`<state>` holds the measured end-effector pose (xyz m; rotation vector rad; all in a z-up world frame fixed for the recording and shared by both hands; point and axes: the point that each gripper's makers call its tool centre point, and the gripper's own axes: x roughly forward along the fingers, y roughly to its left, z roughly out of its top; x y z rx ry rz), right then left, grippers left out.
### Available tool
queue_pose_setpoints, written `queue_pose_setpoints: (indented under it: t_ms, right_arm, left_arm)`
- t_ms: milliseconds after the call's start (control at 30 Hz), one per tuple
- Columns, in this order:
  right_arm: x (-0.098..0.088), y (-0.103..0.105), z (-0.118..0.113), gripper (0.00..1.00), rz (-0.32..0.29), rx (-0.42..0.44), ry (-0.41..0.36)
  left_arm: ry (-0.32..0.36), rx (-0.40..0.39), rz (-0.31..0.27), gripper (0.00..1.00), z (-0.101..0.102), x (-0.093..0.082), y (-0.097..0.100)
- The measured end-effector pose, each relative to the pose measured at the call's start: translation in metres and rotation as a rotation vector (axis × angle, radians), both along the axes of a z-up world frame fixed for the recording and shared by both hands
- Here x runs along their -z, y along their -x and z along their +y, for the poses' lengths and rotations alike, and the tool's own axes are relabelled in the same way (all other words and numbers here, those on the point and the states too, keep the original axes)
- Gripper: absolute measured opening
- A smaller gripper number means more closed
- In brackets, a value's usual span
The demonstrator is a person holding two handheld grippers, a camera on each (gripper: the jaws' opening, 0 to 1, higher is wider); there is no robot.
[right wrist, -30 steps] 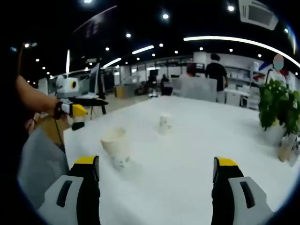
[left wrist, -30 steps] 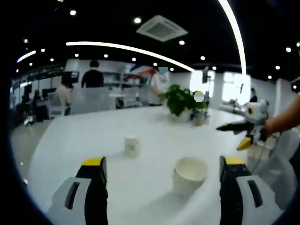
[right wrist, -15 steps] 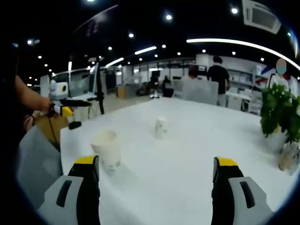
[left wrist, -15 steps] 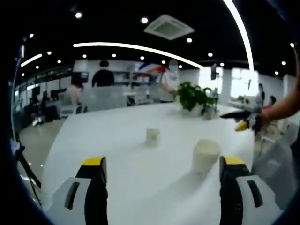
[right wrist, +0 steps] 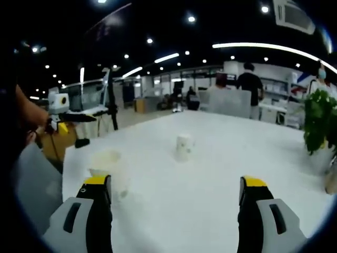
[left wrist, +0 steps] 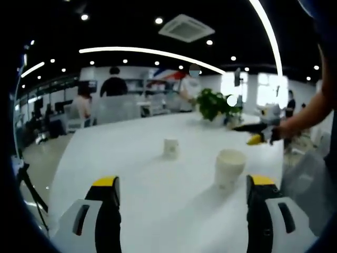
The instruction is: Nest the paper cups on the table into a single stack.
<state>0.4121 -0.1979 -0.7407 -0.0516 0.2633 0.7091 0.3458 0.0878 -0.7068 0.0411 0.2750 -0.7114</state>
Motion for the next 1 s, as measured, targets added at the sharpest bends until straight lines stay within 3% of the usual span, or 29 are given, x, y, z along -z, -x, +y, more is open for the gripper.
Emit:
queue_pose_setpoints:
  t_ms: [567, 800, 1000]
  right_arm:
    - [0.027, -0.073, 0.05, 1.0, 0.002, -0.052, 0.002]
    - [0.033, -0.112, 0.07, 1.0, 0.015, -0.023, -0.043]
    - [0.04, -0.141, 0.085, 1.0, 0.016, -0.014, -0.037]
  left_arm:
    - [-0.011, 0.006, 0.006, 0.99, 0.002, 0.013, -0.002]
    - [-0.009, -0.012, 0.028, 0.97, 0.0, 0.022, 0.003]
    - [-0.002, -0.013, 0.034, 0.96, -0.006, 0.022, 0.011]
